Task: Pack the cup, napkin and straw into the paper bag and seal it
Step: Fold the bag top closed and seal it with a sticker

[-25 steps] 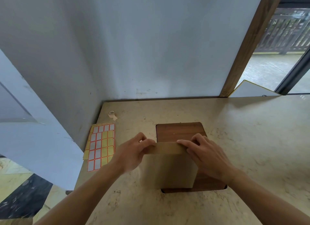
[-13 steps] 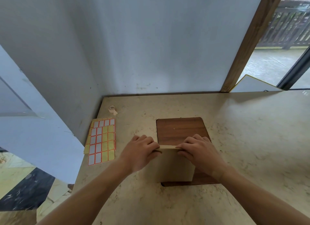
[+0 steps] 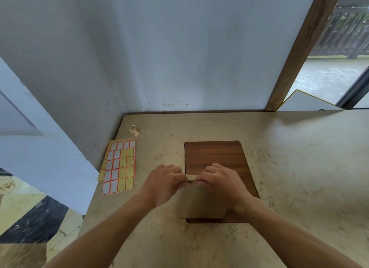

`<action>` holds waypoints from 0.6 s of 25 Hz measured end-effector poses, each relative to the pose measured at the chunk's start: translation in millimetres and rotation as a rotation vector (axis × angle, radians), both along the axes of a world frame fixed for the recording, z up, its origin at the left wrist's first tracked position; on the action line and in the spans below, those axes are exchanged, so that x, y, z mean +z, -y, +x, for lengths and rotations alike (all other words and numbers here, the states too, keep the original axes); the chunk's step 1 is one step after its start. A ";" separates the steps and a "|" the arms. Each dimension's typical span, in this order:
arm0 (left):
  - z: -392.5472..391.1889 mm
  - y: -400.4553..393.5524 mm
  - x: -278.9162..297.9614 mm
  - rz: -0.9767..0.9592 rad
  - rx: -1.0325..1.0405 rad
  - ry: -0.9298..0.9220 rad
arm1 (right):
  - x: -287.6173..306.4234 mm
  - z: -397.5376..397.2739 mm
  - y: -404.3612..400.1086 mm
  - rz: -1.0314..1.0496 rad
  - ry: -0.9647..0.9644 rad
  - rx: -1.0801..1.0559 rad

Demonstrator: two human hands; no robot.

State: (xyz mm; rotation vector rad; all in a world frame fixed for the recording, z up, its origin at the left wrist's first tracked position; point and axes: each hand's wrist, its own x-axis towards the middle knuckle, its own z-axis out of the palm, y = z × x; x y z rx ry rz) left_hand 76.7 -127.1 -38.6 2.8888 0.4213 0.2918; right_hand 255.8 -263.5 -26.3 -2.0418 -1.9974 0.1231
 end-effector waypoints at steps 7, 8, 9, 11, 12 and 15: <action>-44.5 -19.6 1.5 -0.099 0.274 0.013 | -11.3 35.3 18.0 0.053 -0.155 -0.055; -45.3 -17.2 -0.7 -0.117 0.312 0.014 | -12.0 35.2 17.1 0.065 -0.163 -0.038; -44.4 -15.0 -2.0 -0.131 0.336 0.022 | -12.4 36.1 16.7 0.085 -0.174 -0.022; -43.0 -13.9 -2.5 -0.160 0.348 0.040 | -12.1 39.2 16.6 0.107 -0.206 0.005; -43.0 -15.8 -2.0 -0.170 0.333 0.039 | -10.8 40.7 16.9 0.106 -0.215 0.010; -45.3 -23.0 -2.1 -0.219 0.302 0.042 | -5.5 42.9 14.2 0.076 -0.181 0.043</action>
